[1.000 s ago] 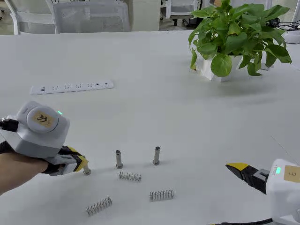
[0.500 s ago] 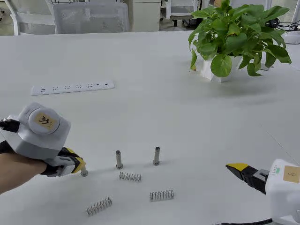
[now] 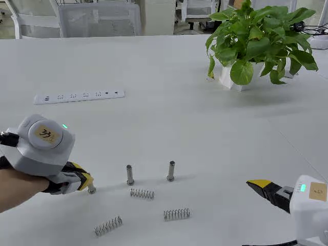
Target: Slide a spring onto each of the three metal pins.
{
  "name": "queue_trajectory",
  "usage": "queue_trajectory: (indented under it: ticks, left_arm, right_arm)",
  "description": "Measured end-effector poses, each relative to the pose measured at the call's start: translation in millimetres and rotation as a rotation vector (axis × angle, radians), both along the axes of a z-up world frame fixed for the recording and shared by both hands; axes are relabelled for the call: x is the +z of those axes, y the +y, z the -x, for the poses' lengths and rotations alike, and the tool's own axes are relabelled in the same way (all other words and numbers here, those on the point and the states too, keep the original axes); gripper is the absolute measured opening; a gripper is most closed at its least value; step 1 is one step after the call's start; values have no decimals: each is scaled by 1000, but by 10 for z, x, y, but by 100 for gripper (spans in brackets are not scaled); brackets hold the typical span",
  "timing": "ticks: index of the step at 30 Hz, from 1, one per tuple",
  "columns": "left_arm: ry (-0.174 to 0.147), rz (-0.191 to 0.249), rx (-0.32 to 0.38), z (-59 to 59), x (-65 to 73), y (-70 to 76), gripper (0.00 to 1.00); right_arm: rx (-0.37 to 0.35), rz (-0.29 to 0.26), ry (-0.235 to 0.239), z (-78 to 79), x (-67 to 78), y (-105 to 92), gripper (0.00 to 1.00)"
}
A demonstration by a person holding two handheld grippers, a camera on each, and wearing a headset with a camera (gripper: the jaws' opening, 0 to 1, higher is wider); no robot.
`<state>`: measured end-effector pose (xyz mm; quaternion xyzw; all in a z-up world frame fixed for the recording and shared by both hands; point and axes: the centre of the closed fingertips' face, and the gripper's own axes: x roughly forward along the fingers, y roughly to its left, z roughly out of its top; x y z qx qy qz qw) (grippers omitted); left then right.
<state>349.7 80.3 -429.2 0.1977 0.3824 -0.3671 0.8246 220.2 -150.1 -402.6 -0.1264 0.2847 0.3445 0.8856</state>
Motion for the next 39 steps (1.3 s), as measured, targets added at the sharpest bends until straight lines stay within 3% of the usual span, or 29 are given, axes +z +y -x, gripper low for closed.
queue_trajectory:
  ticks: [25,36,39]
  left_arm:
    - [-11,-3,-4,-3,-30,15,7]
    - [-23,17,14,-7,-61,36,35]
    - [-8,33,32,12,-92,70,45]
  right_arm:
    - [4,6,3,12,-1,7,98]
    - [4,6,4,12,-4,2,99]
    - [6,7,3,7,-8,1,99]
